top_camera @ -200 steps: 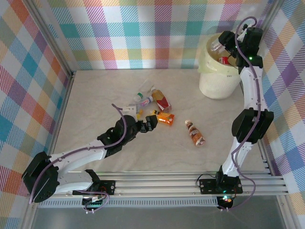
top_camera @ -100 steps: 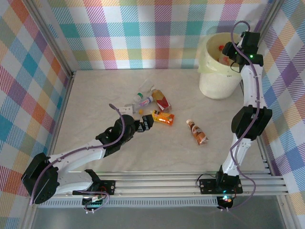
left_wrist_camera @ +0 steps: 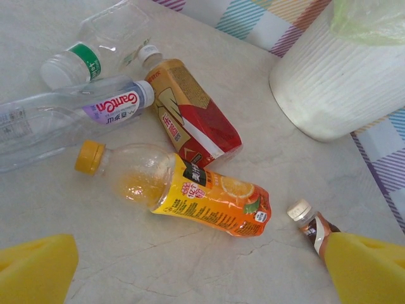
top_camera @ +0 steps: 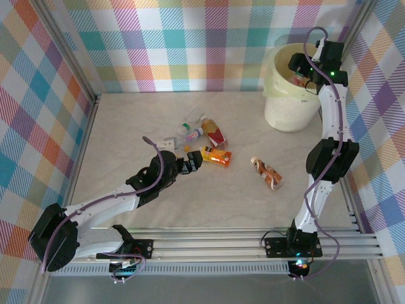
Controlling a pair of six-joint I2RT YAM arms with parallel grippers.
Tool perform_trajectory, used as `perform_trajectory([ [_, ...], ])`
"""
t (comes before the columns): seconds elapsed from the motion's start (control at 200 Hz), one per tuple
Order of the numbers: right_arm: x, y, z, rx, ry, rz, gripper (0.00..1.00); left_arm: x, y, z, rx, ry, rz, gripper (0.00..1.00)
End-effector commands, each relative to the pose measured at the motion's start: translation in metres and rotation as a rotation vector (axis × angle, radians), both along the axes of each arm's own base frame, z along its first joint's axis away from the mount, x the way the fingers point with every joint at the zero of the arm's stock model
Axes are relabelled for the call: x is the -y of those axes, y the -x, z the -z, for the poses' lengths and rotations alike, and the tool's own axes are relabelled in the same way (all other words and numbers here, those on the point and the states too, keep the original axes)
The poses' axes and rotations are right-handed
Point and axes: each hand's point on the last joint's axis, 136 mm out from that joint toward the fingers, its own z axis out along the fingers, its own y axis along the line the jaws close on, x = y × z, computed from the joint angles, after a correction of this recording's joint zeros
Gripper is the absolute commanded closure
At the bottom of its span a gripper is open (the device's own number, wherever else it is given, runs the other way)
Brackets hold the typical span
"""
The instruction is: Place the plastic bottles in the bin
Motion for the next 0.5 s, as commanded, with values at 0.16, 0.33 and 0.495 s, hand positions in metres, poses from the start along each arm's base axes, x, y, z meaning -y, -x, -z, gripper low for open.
perform_trajectory([
  [0.16,-0.019,0.020,-0.058,0.137,-0.035,-0.072,0.06,-0.004,-0.008,0.015,-0.087,0.020,-0.049,0.00],
  [0.33,-0.039,0.039,-0.080,0.215,-0.065,-0.174,0.01,-0.013,-0.015,0.022,-0.148,0.066,-0.126,0.00],
  [0.495,-0.063,0.063,-0.096,0.275,-0.107,-0.280,0.00,-0.021,-0.020,0.027,-0.191,0.101,-0.176,0.00],
])
